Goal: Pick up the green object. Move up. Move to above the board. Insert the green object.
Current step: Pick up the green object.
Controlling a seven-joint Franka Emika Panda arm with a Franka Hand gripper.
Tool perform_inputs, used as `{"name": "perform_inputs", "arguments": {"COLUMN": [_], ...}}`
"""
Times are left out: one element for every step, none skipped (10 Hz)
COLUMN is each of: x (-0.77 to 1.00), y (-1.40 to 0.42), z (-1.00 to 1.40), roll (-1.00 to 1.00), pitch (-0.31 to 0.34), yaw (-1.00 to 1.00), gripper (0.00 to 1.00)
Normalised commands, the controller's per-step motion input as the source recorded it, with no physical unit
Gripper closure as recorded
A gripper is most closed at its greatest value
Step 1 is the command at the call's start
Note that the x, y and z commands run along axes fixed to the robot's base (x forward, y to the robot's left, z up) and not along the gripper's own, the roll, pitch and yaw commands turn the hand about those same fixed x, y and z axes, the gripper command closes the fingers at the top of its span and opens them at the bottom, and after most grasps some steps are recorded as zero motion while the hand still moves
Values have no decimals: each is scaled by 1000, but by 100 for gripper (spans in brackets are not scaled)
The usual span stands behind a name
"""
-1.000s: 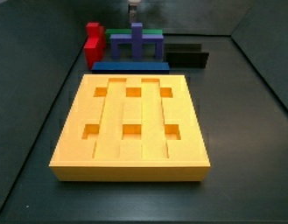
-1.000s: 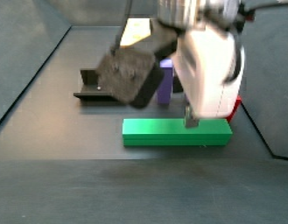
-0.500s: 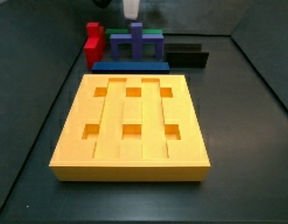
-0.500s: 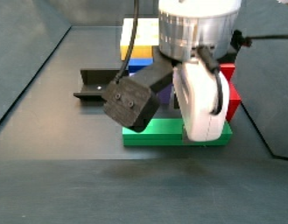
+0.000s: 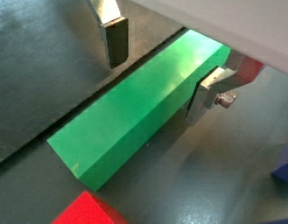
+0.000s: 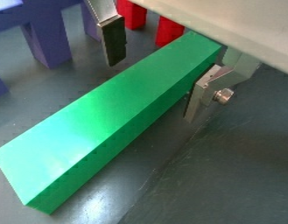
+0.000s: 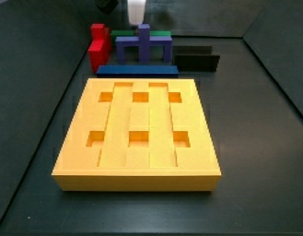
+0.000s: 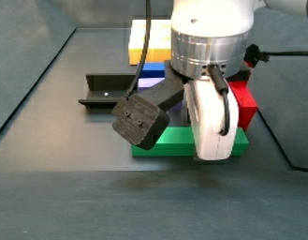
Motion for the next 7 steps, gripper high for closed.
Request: {"name": "perform_inputs", "arguments": {"x": [0, 0, 0, 0, 0, 0, 0], "y": [0, 0, 0, 0, 0, 0, 0], "z": [-100, 0, 0, 0, 0, 0, 0], "roll": [-86, -44, 0, 0, 0, 0, 0], "pitch": [-49, -6, 0, 0, 0, 0, 0], "yaw": [-46, -3, 0, 0, 0, 0, 0], "gripper": [0, 0, 0, 100, 100, 100, 100]}}
